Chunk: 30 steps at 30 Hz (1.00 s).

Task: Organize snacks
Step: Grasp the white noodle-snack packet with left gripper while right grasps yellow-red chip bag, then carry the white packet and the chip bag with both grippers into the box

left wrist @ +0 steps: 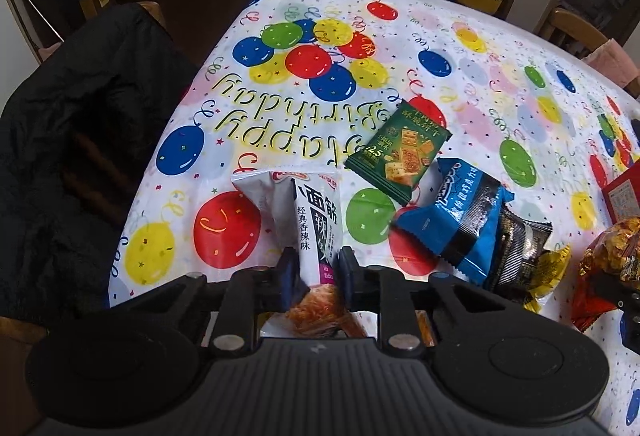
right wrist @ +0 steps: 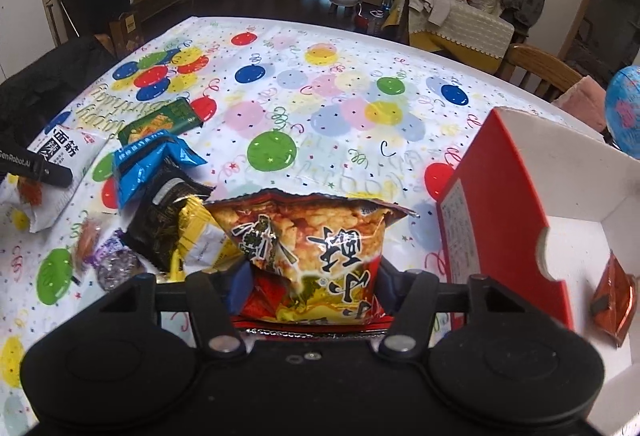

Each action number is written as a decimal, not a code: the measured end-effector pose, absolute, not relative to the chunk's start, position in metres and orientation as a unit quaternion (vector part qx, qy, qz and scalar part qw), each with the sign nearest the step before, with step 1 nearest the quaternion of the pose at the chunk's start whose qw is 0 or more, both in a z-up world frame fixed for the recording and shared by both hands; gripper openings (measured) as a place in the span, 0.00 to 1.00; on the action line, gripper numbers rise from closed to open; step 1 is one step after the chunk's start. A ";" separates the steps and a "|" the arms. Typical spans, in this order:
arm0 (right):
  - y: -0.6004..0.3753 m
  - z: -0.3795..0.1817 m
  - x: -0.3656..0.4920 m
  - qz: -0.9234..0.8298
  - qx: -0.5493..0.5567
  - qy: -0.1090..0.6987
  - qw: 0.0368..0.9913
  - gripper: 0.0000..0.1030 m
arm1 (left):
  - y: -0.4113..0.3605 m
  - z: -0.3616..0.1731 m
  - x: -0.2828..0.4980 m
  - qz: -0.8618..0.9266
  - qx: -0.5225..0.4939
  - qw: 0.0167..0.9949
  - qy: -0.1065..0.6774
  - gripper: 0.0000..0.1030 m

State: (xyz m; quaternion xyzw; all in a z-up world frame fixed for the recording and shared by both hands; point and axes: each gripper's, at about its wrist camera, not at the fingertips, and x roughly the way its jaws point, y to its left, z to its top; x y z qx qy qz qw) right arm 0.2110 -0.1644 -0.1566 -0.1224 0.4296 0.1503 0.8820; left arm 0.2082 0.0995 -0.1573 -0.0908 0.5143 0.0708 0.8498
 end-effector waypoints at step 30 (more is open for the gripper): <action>-0.238 -0.040 0.134 0.143 -0.047 0.367 0.918 0.55 | -0.008 -0.035 0.142 -0.029 -0.065 0.898 0.434 0.20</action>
